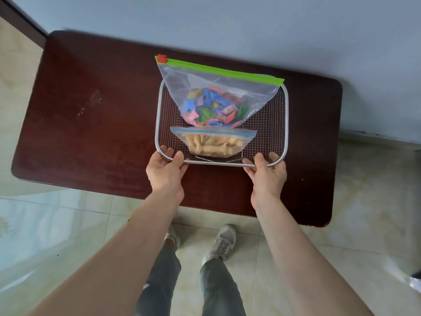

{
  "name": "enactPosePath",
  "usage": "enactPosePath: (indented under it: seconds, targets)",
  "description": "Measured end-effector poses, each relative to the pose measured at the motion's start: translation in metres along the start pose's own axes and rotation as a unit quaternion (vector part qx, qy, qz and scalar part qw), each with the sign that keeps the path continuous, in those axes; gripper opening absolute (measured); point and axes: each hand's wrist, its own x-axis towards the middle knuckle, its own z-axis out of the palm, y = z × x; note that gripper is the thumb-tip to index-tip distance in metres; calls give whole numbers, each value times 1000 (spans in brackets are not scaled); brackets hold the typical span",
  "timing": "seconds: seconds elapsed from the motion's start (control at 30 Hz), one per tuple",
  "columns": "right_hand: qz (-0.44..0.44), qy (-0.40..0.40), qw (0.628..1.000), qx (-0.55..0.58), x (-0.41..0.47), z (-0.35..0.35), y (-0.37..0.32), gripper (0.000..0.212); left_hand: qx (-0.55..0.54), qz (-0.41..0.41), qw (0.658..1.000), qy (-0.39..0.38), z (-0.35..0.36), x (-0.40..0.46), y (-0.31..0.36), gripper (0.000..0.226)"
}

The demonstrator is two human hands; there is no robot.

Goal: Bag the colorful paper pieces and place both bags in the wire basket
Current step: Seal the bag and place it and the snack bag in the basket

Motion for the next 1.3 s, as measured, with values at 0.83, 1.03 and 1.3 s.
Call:
enactPosePath:
  seconds: [0.83,1.03,1.3]
  targets:
    - [-18,25,998,56,-20,121,17,45,33,22,996,-86,-13,86,101,32]
    - [-23,15,998,53,-15,127,15,45,28,23,996,-78,-8,91,104,32]
    - [-26,4,998,50,-7,132,11,43,27,31,996,-75,-3,92,105,30]
